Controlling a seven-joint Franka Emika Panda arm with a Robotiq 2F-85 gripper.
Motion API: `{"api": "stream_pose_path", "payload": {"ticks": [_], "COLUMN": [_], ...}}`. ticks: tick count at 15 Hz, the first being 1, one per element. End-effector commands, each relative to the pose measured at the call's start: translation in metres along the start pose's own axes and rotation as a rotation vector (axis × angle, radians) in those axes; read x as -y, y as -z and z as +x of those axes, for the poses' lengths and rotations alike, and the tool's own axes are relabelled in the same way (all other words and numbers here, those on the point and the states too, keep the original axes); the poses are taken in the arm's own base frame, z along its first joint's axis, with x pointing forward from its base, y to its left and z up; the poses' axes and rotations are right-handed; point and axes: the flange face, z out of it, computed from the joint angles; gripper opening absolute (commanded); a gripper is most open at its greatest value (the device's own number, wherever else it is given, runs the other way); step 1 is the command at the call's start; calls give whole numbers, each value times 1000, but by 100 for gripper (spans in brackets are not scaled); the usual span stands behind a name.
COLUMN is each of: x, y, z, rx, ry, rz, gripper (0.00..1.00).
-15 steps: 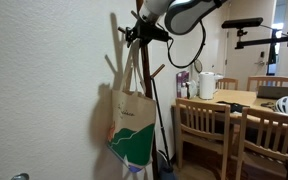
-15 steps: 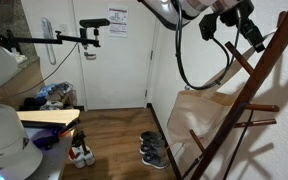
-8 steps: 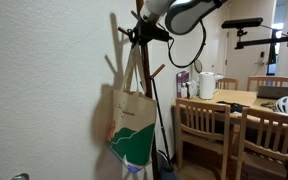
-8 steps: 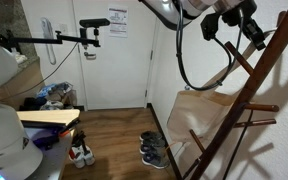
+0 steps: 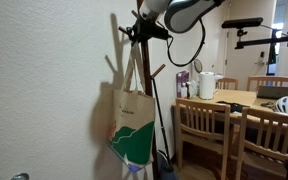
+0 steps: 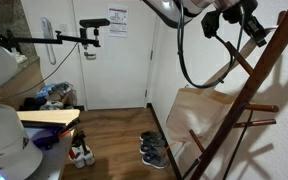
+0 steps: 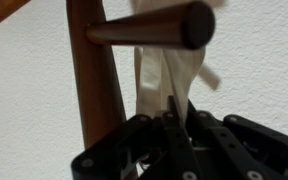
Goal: Unhang the tote bag and move it to another hanger
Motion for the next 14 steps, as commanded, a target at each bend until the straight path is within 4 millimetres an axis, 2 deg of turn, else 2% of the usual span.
{"api": "stream_pose_path", "payload": {"ticks": [1,7,14], "x": [12,41,63], "y": [16,51,90], "z": [17,39,70], "rx": [-44,-94,-158], "ry": [37,114,183], "rz": [33,90,151], "gripper": [6,6,6]}}
